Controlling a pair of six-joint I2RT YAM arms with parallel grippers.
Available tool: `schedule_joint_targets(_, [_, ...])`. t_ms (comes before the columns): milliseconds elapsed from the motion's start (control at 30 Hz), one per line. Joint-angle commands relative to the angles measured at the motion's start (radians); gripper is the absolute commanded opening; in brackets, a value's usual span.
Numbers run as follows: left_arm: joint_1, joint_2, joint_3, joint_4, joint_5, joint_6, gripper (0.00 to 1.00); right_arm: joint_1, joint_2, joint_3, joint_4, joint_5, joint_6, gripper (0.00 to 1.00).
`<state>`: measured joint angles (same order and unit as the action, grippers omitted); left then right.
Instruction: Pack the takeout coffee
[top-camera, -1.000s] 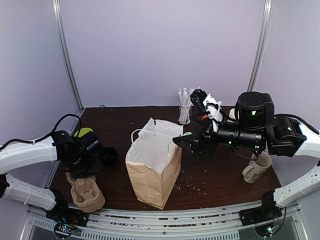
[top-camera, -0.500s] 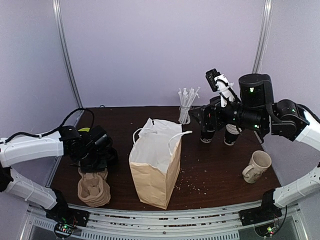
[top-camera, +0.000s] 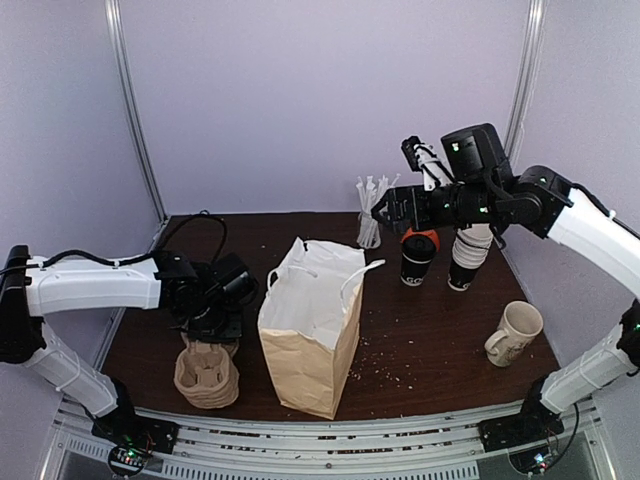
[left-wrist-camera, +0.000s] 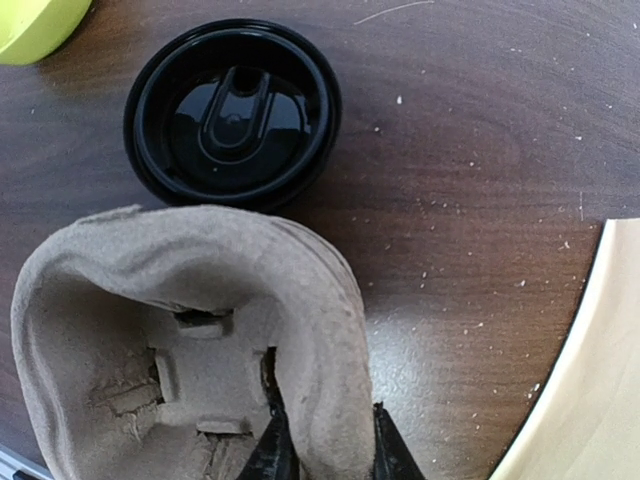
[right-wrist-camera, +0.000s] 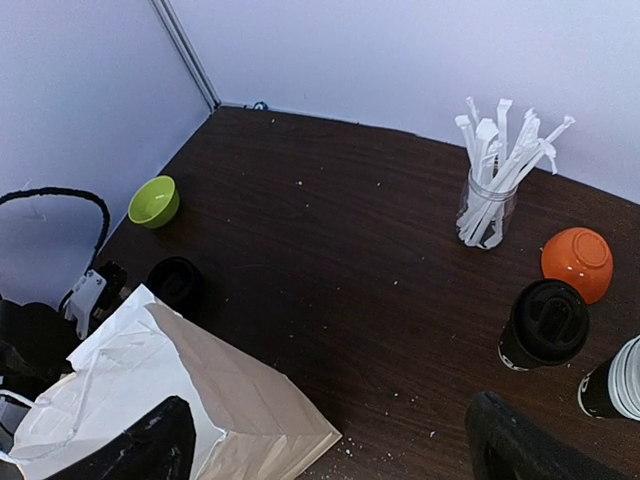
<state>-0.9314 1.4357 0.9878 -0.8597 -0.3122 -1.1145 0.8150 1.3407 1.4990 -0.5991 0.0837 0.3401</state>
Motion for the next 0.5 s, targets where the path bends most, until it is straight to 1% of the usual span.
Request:
schedule_joint_targets(0, [-0.001,0.034,0.006,0.147,0.005,0.024,0.01,-0.014,0.088,0.076,-0.085,-0.160,-0.007,0.95])
schedule_joint_targets(133, [0.007,0.045,0.002,0.176,0.002,0.045,0.01,-0.014,0.143,0.106,-0.120,-0.216,-0.018,0.94])
schedule_joint_targets(200, [0.011,0.053,0.006,0.182,0.000,0.059,0.01,-0.014,0.155,0.108,-0.122,-0.266,-0.016,0.93])
schedule_joint_targets(367, [0.014,0.061,0.016,0.195,-0.009,0.085,0.01,-0.010,0.175,0.121,-0.146,-0.320,-0.007,0.93])
schedule_joint_targets(467, [0.015,0.061,0.016,0.203,-0.012,0.095,0.01,-0.004,0.189,0.122,-0.173,-0.317,-0.013,0.89])
